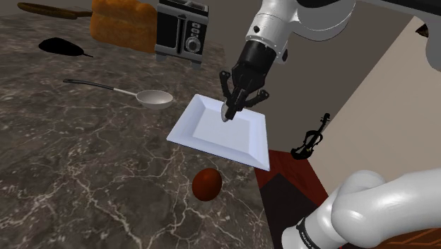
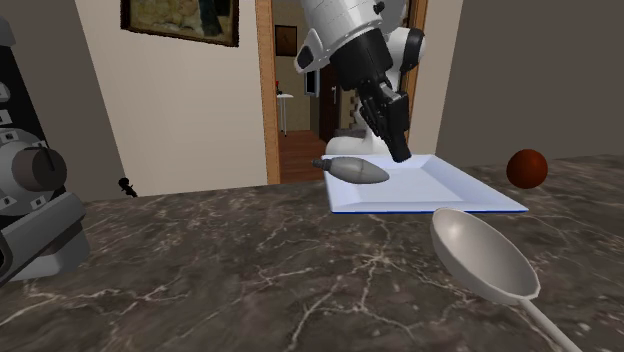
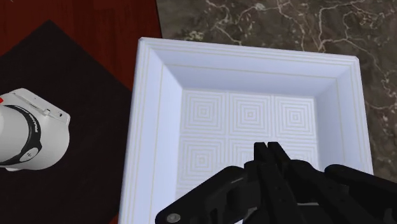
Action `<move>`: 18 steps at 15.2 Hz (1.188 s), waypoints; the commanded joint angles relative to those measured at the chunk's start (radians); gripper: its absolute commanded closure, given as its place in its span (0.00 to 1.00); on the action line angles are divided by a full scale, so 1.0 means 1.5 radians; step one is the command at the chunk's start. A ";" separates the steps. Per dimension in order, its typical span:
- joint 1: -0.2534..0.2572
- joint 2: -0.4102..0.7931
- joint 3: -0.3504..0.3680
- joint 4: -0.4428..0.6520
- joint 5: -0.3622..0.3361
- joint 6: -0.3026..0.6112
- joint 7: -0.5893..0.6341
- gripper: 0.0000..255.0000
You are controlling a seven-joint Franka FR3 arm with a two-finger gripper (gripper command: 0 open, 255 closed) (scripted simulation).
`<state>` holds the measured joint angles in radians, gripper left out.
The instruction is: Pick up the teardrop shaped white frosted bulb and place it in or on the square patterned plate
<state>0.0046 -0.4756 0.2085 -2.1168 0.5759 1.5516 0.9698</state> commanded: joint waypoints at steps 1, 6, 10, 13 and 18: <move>0.000 -0.001 0.000 -0.002 0.000 0.001 0.000 1.00; -0.023 0.024 0.011 0.042 -0.079 0.006 0.014 0.00; -0.049 0.053 0.026 0.098 -0.175 0.008 0.034 0.00; -0.047 0.047 0.031 0.067 -0.171 0.034 0.032 0.00; -0.043 0.040 0.039 0.022 -0.165 0.073 0.029 0.00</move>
<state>-0.0612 -0.4161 0.2647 -2.0734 0.3270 1.6495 1.0141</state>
